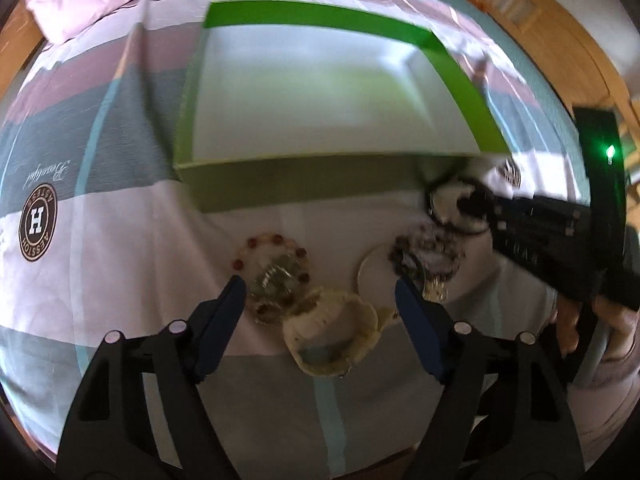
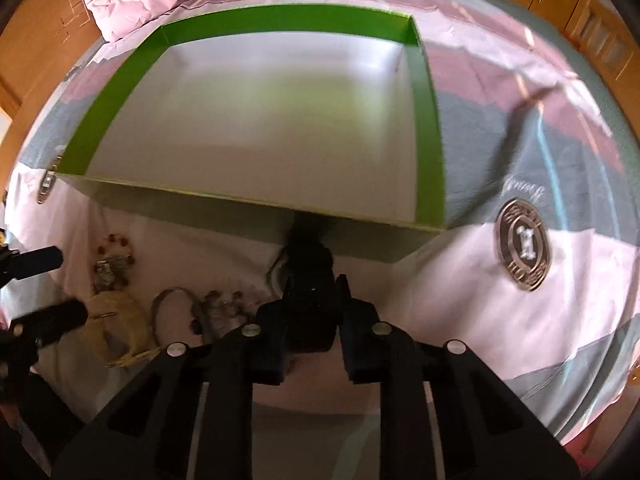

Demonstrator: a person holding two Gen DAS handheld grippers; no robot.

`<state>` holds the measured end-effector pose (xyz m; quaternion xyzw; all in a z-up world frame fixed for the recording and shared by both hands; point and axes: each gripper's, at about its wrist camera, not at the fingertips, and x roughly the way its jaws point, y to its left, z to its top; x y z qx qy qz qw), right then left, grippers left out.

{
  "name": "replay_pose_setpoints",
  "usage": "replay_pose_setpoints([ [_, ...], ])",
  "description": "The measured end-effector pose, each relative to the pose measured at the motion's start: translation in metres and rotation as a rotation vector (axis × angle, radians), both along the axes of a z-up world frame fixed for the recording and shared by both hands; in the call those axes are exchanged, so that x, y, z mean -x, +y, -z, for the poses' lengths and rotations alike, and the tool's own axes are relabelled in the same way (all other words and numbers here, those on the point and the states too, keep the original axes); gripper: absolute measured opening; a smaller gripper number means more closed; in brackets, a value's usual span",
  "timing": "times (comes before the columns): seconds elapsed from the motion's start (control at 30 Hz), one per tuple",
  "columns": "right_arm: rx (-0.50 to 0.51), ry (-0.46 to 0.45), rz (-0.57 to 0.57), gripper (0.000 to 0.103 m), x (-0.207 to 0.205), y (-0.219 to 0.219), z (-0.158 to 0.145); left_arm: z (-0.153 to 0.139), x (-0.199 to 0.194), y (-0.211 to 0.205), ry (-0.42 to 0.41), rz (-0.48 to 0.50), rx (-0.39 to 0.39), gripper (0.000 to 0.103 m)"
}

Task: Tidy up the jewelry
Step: 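Grasp the cream watch with the left gripper while the right gripper grasps the black-strap watch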

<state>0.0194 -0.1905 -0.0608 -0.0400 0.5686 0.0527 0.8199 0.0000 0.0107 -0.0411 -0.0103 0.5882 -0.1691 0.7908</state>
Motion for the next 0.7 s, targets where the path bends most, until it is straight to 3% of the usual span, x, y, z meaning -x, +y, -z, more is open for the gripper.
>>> replay_pose_setpoints([
  [0.07,-0.004,-0.009,-0.013,0.021,0.001,0.000,0.001,0.005,0.001,-0.006,0.022,0.026,-0.005,0.055],
  [0.17,-0.014,-0.004,-0.014,0.021,0.001,0.001,0.002,0.015,-0.001,-0.011,0.049,0.036,-0.029,0.046],
  [0.3,-0.013,-0.007,-0.011,0.021,0.001,-0.001,0.003,0.025,-0.005,-0.009,0.085,0.023,-0.036,0.044],
  [0.4,-0.016,-0.009,-0.006,0.021,0.003,0.002,0.004,0.030,-0.009,-0.001,0.118,-0.004,0.004,0.049],
  [0.43,-0.016,-0.007,-0.003,0.021,0.003,0.001,0.004,0.032,-0.011,0.001,0.135,-0.014,0.020,0.059],
  [0.5,-0.016,-0.004,0.002,0.021,0.002,0.002,0.006,0.038,-0.013,0.004,0.167,-0.017,0.041,0.067],
  [0.7,-0.013,0.001,0.002,0.021,0.002,0.001,0.008,0.037,-0.013,-0.003,0.153,0.007,0.006,0.056],
])
